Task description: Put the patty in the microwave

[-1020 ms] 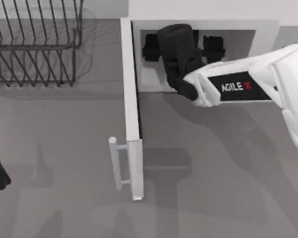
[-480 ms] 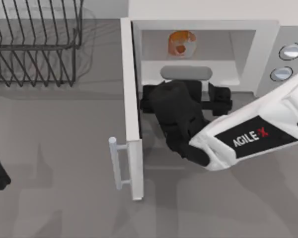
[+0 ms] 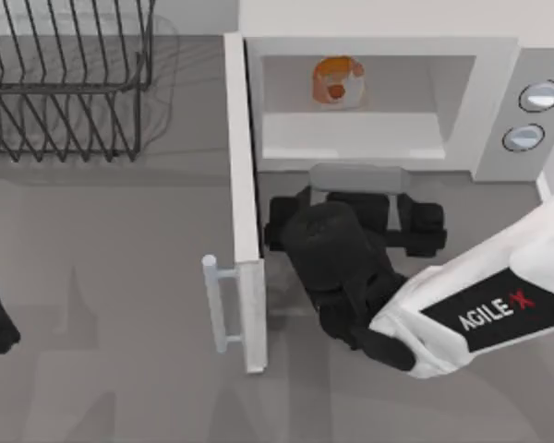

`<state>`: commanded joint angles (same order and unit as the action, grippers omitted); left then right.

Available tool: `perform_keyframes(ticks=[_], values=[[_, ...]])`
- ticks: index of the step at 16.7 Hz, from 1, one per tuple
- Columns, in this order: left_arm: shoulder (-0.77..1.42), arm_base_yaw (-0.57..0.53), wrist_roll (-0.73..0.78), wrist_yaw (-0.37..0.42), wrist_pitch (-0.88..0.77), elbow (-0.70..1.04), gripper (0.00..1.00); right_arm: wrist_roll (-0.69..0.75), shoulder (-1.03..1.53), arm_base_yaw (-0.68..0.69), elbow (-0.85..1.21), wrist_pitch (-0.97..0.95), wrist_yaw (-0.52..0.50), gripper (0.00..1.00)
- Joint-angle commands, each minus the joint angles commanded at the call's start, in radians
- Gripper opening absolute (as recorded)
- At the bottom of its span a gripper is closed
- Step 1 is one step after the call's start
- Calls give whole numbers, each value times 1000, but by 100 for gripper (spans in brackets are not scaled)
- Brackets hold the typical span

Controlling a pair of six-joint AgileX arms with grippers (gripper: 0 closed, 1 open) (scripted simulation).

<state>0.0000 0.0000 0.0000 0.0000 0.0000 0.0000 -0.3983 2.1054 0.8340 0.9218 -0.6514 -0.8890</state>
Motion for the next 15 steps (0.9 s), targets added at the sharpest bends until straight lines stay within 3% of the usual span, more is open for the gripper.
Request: perform_keyframes(ticks=[5, 12, 15], values=[[0, 0, 0, 0, 0, 0, 100, 2, -26, -4, 17, 43, 3, 100], [0, 0, 0, 0, 0, 0, 100, 3, -232, -6, 100, 350, 6, 100], [0, 0, 0, 0, 0, 0, 100, 3, -271, -6, 115, 391, 7, 100]])
